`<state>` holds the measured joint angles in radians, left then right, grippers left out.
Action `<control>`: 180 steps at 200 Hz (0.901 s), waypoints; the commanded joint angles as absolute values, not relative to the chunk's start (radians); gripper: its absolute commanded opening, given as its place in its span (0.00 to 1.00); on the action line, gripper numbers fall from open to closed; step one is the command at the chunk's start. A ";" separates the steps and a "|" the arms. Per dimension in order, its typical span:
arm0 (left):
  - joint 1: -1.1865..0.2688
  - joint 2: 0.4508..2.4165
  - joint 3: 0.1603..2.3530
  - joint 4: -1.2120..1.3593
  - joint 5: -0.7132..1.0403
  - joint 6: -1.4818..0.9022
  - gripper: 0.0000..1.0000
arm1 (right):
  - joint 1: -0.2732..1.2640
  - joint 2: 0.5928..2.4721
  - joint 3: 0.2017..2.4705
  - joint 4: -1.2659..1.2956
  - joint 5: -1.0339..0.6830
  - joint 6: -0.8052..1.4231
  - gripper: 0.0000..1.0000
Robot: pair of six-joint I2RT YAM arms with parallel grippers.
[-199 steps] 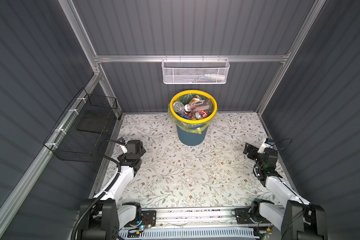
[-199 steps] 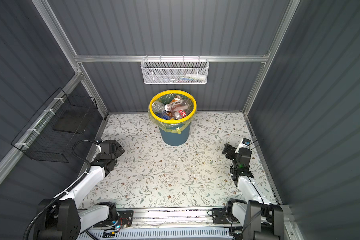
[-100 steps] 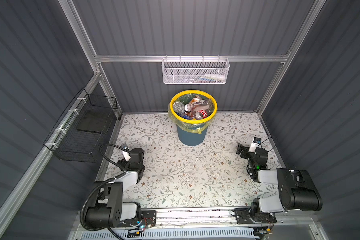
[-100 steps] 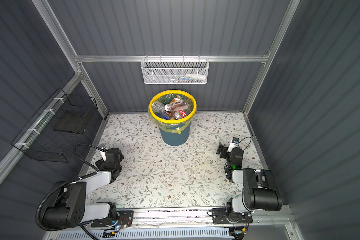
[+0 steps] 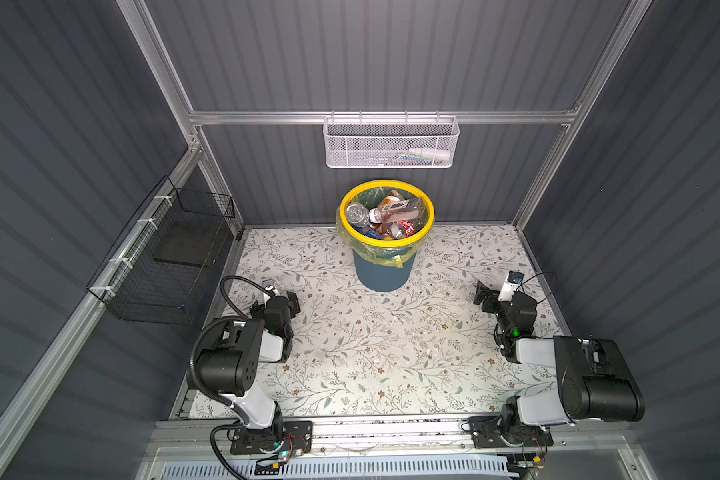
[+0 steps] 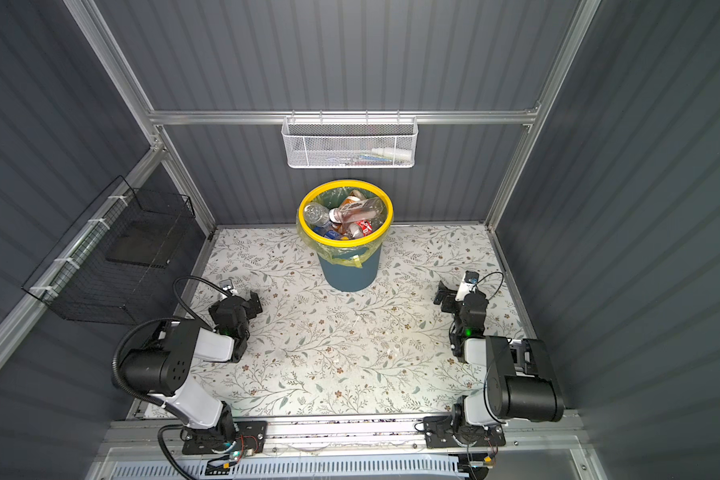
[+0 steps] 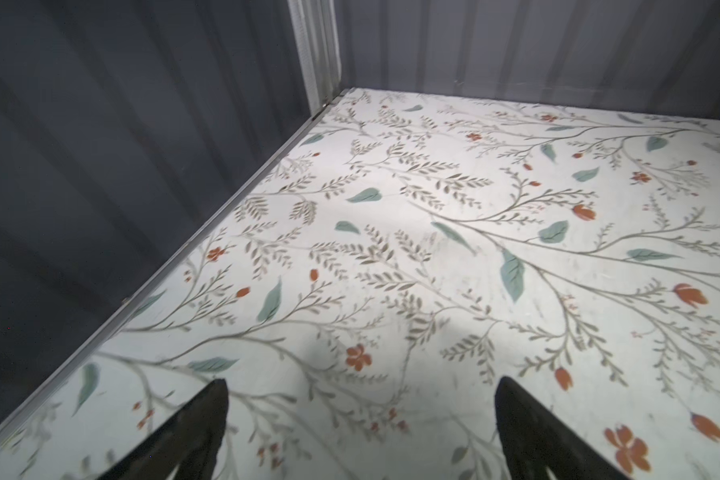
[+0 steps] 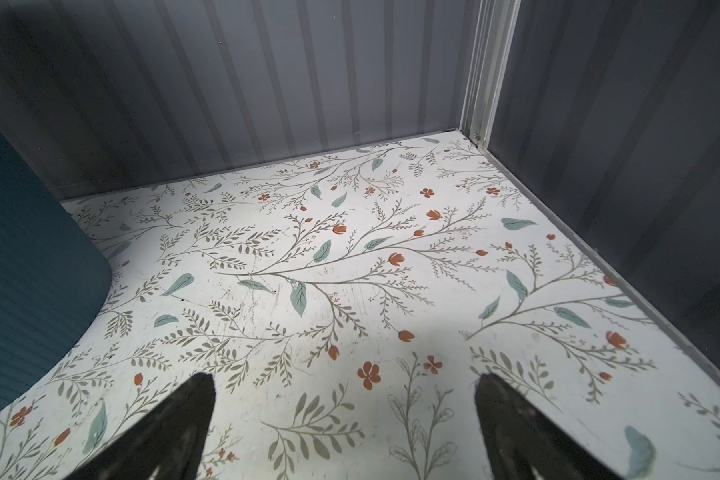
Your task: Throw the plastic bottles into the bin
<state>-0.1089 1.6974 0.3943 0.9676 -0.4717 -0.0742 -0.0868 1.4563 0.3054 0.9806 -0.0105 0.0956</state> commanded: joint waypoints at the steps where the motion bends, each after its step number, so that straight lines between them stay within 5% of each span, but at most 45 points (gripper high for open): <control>1: -0.124 1.731 0.448 1.002 -0.445 -0.004 1.00 | -0.083 1.459 0.311 1.003 0.002 0.086 0.99; 180: -0.121 1.717 0.449 0.957 -0.324 0.028 1.00 | -0.083 1.462 0.328 0.976 -0.066 0.061 0.99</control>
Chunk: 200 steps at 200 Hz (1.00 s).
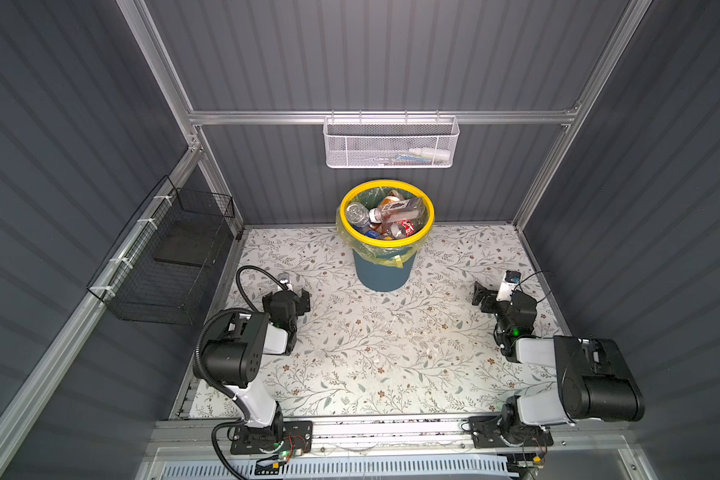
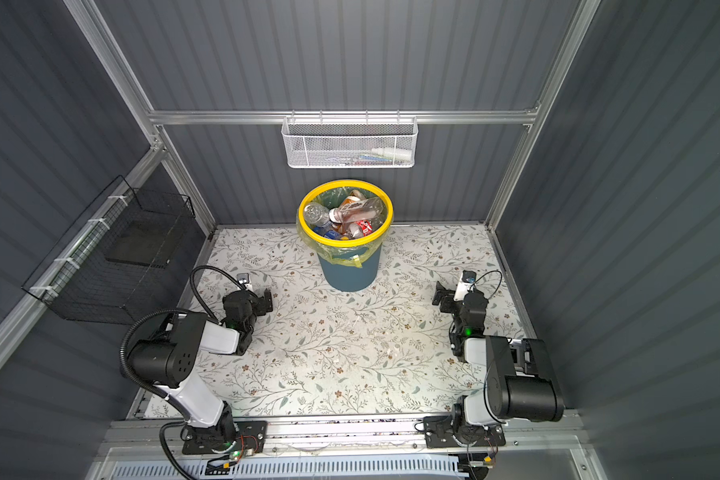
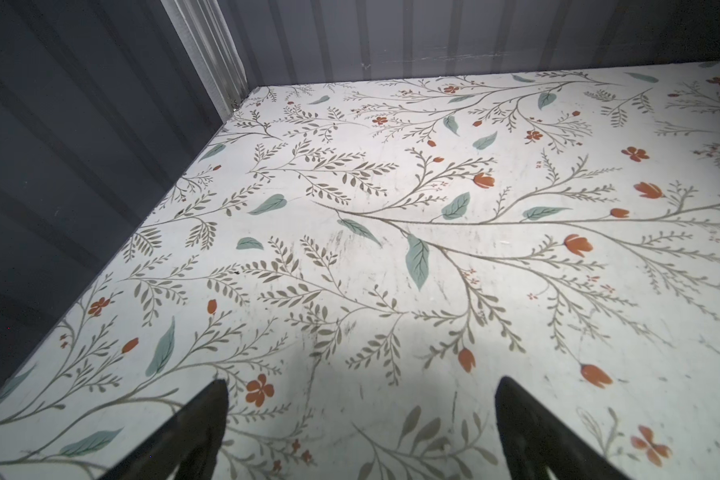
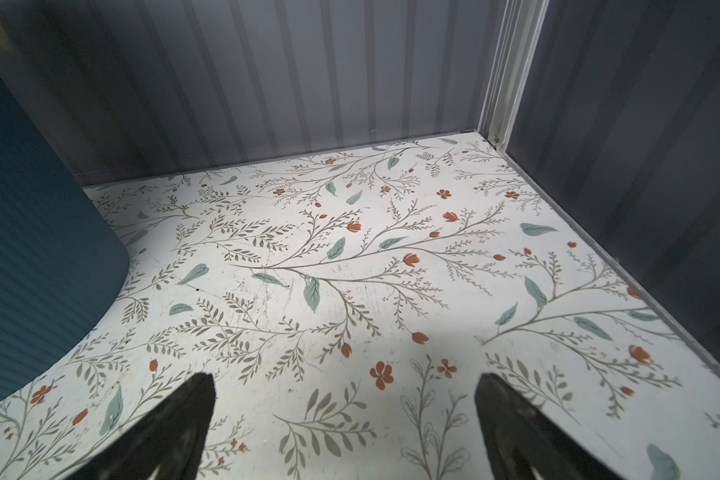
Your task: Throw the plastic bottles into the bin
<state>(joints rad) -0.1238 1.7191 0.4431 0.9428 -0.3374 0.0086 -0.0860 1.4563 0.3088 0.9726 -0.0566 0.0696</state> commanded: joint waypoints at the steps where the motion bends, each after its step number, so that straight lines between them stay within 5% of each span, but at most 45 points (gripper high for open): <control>1: -0.121 1.717 0.449 0.957 -0.325 0.028 1.00 | -0.083 1.462 0.327 0.976 -0.066 0.060 0.99; 177: -0.121 1.715 0.451 0.956 -0.323 0.028 1.00 | -0.082 1.461 0.325 0.977 -0.063 0.060 0.99; 200: -0.121 1.715 0.451 0.956 -0.324 0.028 1.00 | -0.083 1.461 0.255 1.114 -0.225 0.001 0.99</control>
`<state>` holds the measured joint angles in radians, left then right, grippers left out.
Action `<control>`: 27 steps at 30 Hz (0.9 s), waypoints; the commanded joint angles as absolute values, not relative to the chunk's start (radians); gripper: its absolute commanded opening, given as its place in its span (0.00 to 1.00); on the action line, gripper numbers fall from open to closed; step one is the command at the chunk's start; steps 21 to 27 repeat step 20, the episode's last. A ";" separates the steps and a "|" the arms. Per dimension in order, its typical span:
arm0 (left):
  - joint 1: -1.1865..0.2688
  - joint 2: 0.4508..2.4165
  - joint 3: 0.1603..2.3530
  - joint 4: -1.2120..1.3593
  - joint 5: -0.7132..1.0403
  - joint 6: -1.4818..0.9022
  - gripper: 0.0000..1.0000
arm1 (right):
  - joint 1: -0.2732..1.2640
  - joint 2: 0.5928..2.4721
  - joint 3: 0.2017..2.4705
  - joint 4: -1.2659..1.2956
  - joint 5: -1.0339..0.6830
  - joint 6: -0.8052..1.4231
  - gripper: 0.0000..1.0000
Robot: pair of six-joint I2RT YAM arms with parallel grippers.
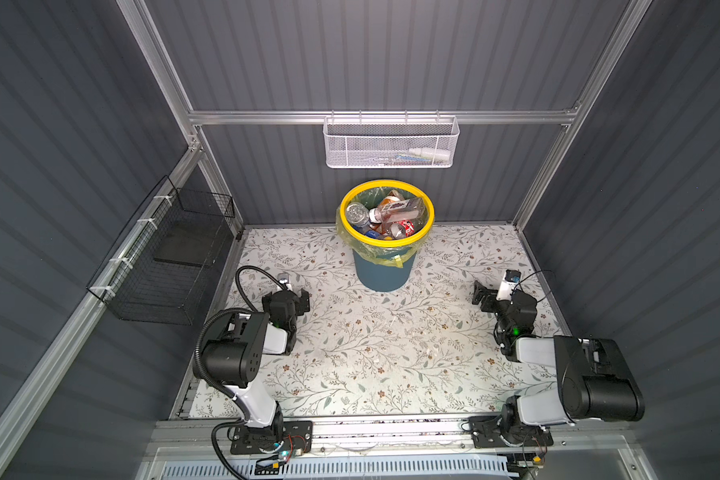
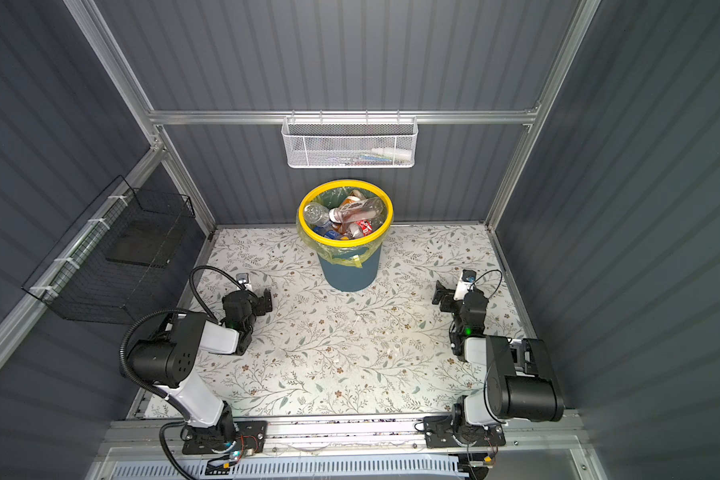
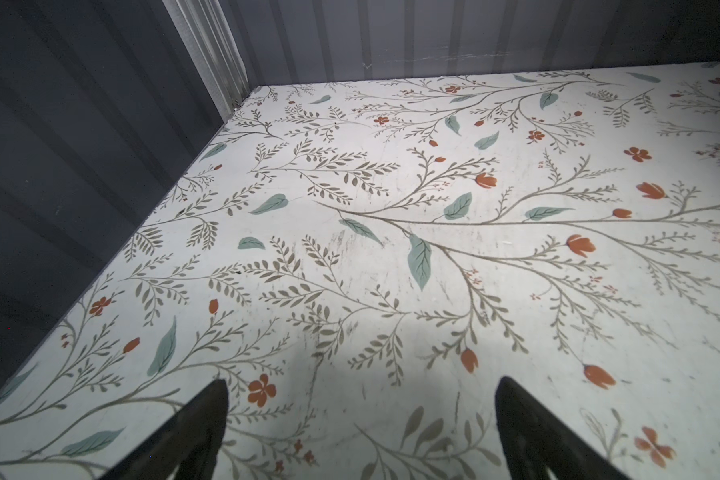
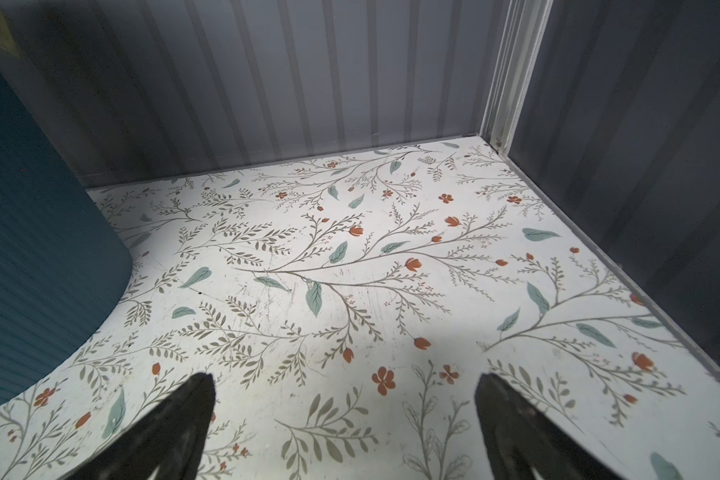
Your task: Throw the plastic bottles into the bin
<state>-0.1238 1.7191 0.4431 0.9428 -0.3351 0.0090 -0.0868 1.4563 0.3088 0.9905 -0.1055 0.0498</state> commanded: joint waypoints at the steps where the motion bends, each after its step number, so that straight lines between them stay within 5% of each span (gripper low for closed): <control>1: -0.121 1.716 0.451 0.956 -0.324 0.028 1.00 | -0.084 1.462 0.254 1.118 -0.216 0.004 0.99; 4: -0.121 1.715 0.454 0.952 -0.324 0.028 1.00 | -0.087 1.457 0.304 1.013 0.009 0.098 0.99; 27: -0.107 1.717 0.467 0.921 -0.287 0.023 1.00 | -0.086 1.459 0.305 1.017 0.008 0.094 0.99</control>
